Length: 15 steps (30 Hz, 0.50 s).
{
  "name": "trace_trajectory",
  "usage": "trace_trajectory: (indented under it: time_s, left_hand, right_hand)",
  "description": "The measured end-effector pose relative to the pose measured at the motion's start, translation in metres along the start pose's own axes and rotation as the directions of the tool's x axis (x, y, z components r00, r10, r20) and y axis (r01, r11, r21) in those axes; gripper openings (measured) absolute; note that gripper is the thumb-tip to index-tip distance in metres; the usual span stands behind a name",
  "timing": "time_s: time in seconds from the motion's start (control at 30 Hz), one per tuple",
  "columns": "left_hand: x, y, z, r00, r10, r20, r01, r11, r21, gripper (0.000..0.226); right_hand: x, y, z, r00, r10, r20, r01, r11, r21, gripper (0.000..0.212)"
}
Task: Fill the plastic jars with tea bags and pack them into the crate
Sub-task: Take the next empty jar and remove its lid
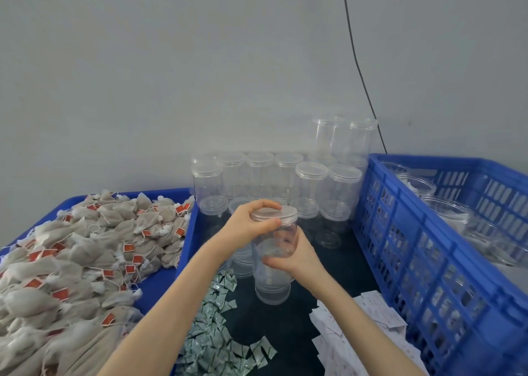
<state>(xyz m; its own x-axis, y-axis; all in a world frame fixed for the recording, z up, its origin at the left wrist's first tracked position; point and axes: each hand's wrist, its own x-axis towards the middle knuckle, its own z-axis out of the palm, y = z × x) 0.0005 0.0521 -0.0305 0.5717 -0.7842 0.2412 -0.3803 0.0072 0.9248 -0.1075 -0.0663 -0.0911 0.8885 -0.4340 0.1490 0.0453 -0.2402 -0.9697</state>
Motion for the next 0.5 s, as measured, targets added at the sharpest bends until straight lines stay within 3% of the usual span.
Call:
trace_trajectory:
  time_s: [0.07,0.13,0.2,0.27,0.33,0.37,0.43,0.5]
  left_hand:
    - [0.002,-0.005,0.019,0.981,-0.014,-0.191,0.037,0.993,0.115,0.025]
    - [0.001,-0.009,0.039,0.948,-0.036,-0.318,0.077,0.99,0.118,0.032]
    - [0.002,-0.008,0.045,0.937,-0.075,-0.342,0.117,0.988,0.103,0.036]
    - [0.004,-0.008,0.038,0.962,-0.115,-0.248,0.15,0.98,0.128,0.041]
    - [0.002,-0.005,0.024,0.983,-0.172,-0.069,0.176,0.983,0.048,0.045]
    - [0.0,-0.004,0.015,0.983,-0.182,0.005,0.182,0.983,-0.034,0.046]
    - [-0.005,-0.004,-0.003,0.983,-0.171,0.063,0.181,0.962,-0.207,0.048]
    - [-0.008,-0.008,-0.014,0.982,-0.152,0.108,0.182,0.902,-0.392,0.056]
  right_hand:
    - [0.0,0.005,0.009,0.983,-0.015,-0.186,-0.019,0.984,-0.179,0.096]
    - [-0.001,0.012,0.017,0.958,-0.048,-0.282,-0.051,0.941,-0.335,0.1]
    - [-0.003,0.017,0.024,0.944,-0.063,-0.325,-0.077,0.913,-0.4,0.103]
    - [-0.005,0.018,0.026,0.94,-0.007,-0.342,-0.123,0.925,-0.359,0.104]
    - [-0.006,0.012,0.019,0.943,0.14,-0.301,-0.177,0.979,-0.099,0.093]
    - [-0.007,0.009,0.011,0.956,0.207,-0.208,-0.19,0.977,0.101,0.083]
    - [-0.014,0.005,-0.003,0.975,0.207,0.083,-0.222,0.875,0.429,0.071]
    - [-0.024,0.006,-0.009,0.946,0.139,0.292,-0.296,0.733,0.612,0.08]
